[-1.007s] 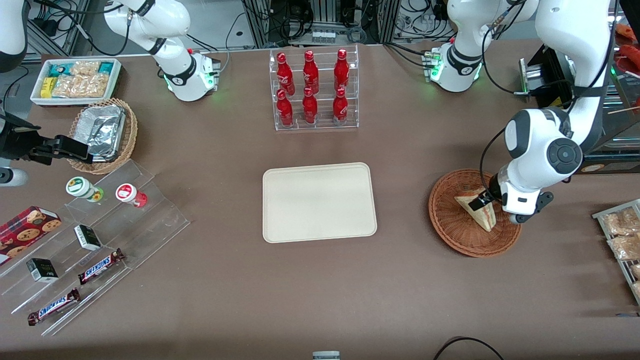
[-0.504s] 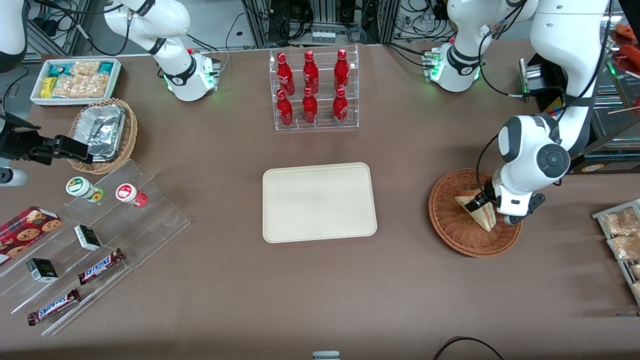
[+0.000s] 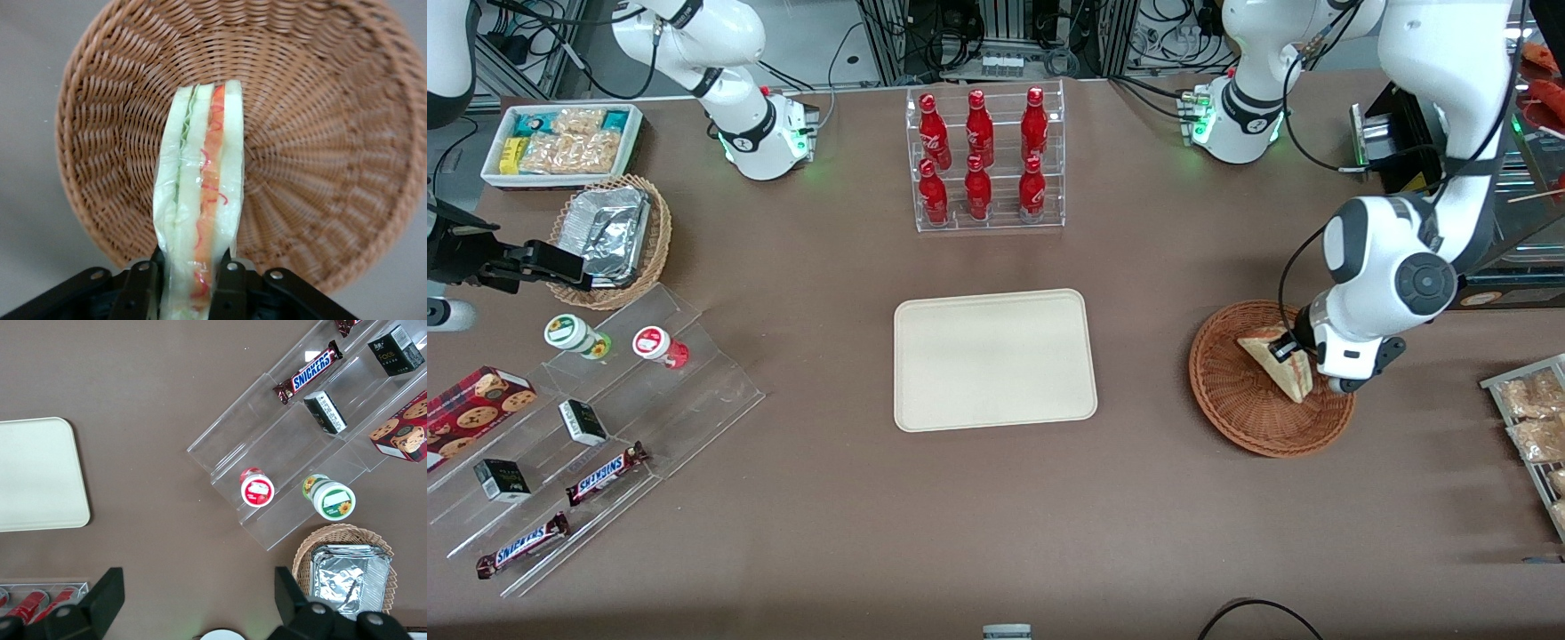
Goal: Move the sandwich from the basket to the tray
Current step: 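Lift the sandwich and carry it over the cream tray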
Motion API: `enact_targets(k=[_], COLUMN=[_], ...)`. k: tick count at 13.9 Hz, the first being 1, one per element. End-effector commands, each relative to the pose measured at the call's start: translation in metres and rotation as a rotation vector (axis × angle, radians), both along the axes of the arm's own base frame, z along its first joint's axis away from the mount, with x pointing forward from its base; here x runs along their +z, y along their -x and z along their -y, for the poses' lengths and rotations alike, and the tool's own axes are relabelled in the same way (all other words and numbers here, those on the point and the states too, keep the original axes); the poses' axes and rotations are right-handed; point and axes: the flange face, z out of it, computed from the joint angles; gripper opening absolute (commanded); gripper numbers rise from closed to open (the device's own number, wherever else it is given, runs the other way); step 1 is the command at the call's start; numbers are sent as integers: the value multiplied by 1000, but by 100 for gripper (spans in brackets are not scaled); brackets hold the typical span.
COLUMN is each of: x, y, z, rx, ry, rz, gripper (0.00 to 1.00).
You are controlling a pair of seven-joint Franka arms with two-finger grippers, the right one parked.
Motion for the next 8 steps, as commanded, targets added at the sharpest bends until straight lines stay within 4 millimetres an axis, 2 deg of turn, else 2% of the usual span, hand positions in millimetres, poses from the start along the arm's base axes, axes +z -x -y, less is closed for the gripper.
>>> enact_targets(k=[1,4,8], x=[36,52,51], y=[-5,-8,3], z=[32,80,172], rx=[-74,-186,-350], ry=[1,8,13], rz=[2,1,6], gripper=[0,0,0])
